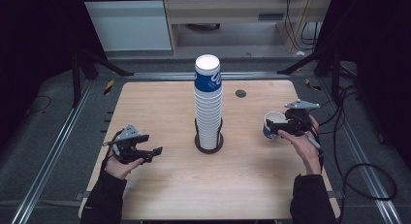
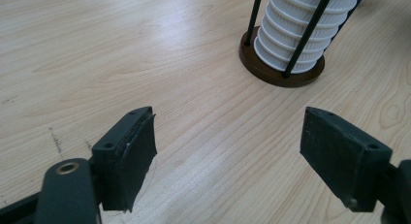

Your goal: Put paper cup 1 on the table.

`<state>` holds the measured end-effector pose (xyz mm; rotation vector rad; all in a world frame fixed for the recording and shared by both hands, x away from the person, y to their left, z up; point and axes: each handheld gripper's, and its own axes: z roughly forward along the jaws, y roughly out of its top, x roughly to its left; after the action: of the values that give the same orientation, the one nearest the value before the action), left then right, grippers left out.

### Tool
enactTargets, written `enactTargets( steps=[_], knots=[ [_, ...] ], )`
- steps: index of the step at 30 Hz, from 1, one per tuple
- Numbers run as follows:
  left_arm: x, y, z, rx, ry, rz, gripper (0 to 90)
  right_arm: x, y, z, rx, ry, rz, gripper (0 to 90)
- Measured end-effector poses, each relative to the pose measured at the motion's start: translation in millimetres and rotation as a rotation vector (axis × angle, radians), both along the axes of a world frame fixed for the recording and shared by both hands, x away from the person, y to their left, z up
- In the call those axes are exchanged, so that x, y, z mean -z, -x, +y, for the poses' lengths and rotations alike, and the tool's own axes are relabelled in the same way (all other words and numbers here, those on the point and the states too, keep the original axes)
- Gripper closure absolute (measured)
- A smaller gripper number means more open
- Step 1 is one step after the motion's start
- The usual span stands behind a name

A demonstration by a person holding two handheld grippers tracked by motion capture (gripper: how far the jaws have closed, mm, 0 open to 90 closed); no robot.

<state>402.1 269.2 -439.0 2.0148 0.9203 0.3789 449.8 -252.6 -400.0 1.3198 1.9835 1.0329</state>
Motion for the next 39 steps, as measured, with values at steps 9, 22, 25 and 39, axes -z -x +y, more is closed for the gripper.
enactTargets(
  steps=[9,22,25,39],
  knots=[
    [-0.4,-0.1,-0.9,-0.001,-0.001,0.008,20.3,-36.1,19.7,15.0,-0.106,-0.138,-0.128,10.9],
    [0.4,0.0,-5.3,0.005,-0.009,0.011,20.1,-74.0,38.4,52.0,-0.244,-0.228,-0.238,11.5],
    [0.9,0.0,-5.5,0.006,-0.009,0.012,20.2,-81.0,38.3,60.8,-0.273,-0.236,-0.252,11.2],
    [2.8,0.0,-8.5,0.017,-0.018,0.017,20.0,-110.8,41.8,91.5,-0.392,-0.294,-0.294,10.6]
  ],
)
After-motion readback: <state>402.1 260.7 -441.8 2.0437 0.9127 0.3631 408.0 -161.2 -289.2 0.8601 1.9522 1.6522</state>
